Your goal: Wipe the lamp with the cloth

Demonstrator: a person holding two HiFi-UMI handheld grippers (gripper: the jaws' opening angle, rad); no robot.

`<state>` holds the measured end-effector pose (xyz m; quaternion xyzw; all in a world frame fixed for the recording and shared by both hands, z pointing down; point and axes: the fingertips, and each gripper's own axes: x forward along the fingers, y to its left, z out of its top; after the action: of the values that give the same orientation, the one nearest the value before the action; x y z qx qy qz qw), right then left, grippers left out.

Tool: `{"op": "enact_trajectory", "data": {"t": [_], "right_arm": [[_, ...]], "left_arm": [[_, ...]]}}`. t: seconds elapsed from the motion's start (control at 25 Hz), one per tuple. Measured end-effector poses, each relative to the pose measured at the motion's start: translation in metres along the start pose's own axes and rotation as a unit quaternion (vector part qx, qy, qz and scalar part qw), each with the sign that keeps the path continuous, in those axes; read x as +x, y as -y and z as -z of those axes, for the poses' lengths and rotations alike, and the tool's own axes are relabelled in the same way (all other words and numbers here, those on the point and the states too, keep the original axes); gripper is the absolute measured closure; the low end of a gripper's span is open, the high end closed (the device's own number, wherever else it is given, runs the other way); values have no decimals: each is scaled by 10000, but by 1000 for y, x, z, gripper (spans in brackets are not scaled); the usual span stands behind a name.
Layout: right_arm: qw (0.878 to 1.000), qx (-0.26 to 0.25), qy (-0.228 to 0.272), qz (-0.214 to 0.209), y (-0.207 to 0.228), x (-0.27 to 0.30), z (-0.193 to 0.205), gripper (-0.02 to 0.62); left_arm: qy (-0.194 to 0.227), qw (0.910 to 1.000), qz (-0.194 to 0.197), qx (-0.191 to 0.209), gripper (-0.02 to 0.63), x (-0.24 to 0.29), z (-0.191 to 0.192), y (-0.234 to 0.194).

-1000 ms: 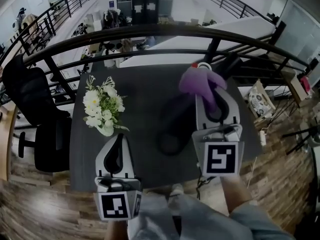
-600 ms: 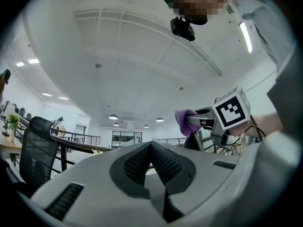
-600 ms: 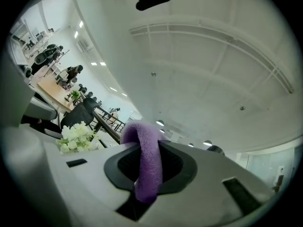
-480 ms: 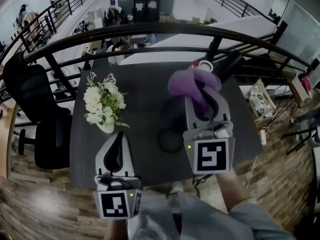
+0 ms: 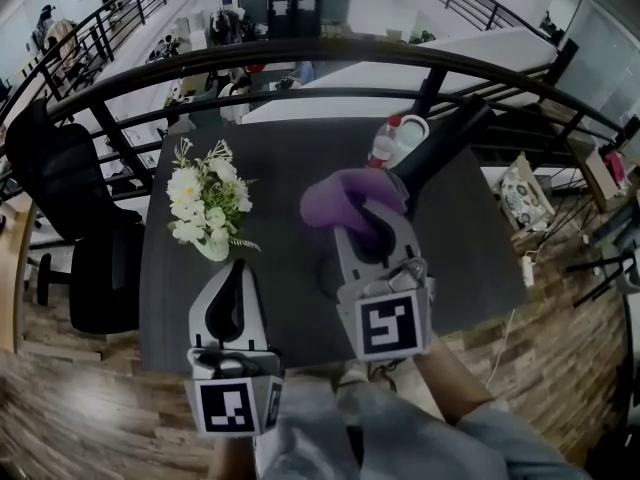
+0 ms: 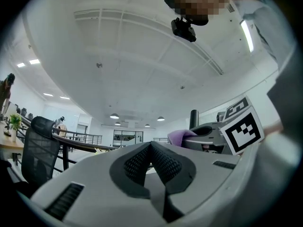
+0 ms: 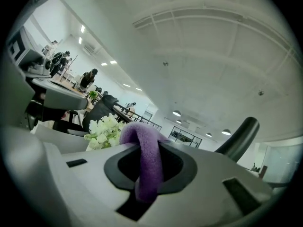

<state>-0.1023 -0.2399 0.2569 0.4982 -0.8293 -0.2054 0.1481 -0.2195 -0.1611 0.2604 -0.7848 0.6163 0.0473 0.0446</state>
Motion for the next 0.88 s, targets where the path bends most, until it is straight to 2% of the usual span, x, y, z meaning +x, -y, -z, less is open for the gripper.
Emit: {"op": "enact_trajectory", "data": {"t": [0.24,0.44,0.88], "right_arm": [[9994,-53,-48,-351,-27,-10,10,543],[9988,-79,-40,-475,-33,-28,18,543],[9997,-94,205,87,17,-48,13,543]], "left_arm": [[-15,10000,29,-3,601,2,-2,4],[-3,10000,67,8,601,7,-2,10],[0,9997,231,19,601,21,-4,30]]}}
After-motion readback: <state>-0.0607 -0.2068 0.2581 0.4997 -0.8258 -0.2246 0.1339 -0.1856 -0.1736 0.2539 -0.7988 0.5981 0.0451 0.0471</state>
